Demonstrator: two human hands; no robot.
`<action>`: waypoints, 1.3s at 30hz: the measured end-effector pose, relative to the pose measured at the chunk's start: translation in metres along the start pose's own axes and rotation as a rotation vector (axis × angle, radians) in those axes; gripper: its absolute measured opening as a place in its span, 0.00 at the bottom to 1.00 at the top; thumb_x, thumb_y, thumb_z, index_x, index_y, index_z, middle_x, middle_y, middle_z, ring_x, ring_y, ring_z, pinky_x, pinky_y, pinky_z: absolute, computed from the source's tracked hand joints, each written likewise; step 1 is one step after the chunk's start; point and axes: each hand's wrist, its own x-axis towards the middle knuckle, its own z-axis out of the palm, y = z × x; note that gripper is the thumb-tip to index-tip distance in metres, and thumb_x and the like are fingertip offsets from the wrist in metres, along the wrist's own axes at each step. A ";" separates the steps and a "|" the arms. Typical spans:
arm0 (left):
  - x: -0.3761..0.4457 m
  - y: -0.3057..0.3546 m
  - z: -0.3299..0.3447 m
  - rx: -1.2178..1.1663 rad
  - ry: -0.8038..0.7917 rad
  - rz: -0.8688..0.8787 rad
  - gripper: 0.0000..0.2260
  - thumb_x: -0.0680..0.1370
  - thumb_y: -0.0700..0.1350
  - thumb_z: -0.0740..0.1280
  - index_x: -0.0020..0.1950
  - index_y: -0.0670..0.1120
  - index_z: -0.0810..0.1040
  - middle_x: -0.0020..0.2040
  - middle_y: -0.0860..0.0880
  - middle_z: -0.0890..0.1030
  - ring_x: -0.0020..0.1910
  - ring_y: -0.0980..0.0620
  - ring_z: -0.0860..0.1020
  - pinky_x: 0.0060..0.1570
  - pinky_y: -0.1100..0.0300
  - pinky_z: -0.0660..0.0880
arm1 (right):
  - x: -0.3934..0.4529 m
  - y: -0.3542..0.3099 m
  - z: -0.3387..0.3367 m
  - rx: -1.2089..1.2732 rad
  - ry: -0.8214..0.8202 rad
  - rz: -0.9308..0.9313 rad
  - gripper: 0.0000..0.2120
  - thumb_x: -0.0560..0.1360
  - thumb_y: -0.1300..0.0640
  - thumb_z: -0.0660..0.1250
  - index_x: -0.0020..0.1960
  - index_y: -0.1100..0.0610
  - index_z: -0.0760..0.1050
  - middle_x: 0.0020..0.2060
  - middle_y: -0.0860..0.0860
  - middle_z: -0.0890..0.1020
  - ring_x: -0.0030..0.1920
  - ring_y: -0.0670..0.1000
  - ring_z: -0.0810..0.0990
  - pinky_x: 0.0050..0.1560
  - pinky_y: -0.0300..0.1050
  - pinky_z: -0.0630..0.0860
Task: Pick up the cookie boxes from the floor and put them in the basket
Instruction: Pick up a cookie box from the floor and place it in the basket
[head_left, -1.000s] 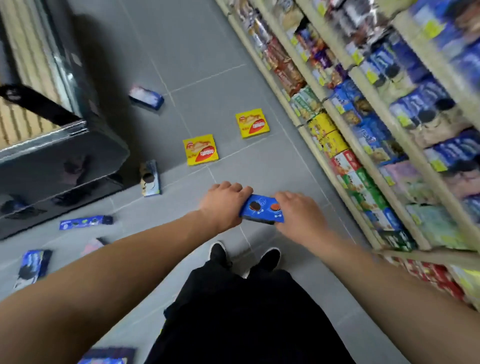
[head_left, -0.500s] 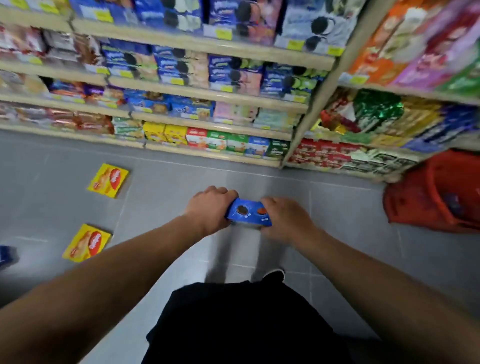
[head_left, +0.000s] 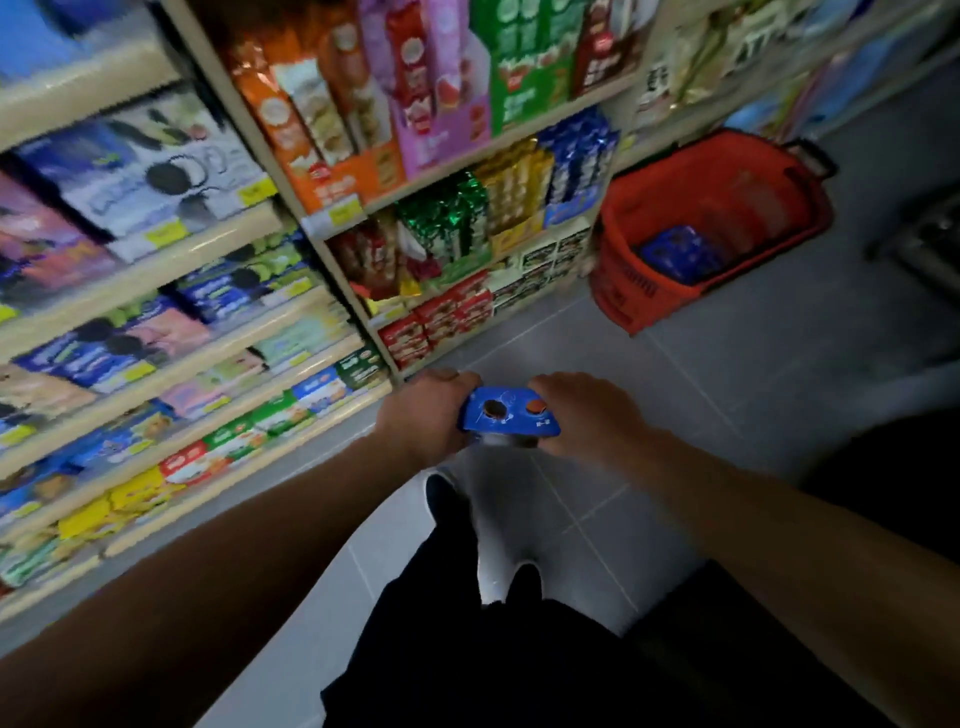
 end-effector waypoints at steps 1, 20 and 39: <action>0.024 0.002 -0.004 0.006 -0.024 0.037 0.18 0.68 0.51 0.72 0.57 0.54 0.74 0.49 0.50 0.80 0.49 0.46 0.78 0.46 0.51 0.78 | 0.008 0.015 -0.004 0.011 0.007 0.039 0.27 0.71 0.48 0.71 0.66 0.54 0.69 0.58 0.52 0.78 0.57 0.59 0.77 0.49 0.50 0.73; 0.372 0.141 -0.015 0.123 -0.234 0.700 0.12 0.64 0.50 0.68 0.45 0.51 0.72 0.39 0.52 0.76 0.42 0.47 0.77 0.37 0.52 0.75 | 0.029 0.217 -0.087 0.195 0.171 0.820 0.20 0.67 0.48 0.70 0.58 0.46 0.70 0.52 0.48 0.80 0.53 0.55 0.80 0.45 0.44 0.69; 0.582 0.295 0.007 0.120 -0.268 0.402 0.17 0.67 0.47 0.71 0.54 0.46 0.76 0.46 0.45 0.79 0.44 0.40 0.78 0.40 0.50 0.74 | 0.094 0.531 -0.169 0.191 -0.030 0.508 0.20 0.70 0.44 0.69 0.59 0.48 0.71 0.51 0.49 0.79 0.52 0.56 0.78 0.49 0.48 0.73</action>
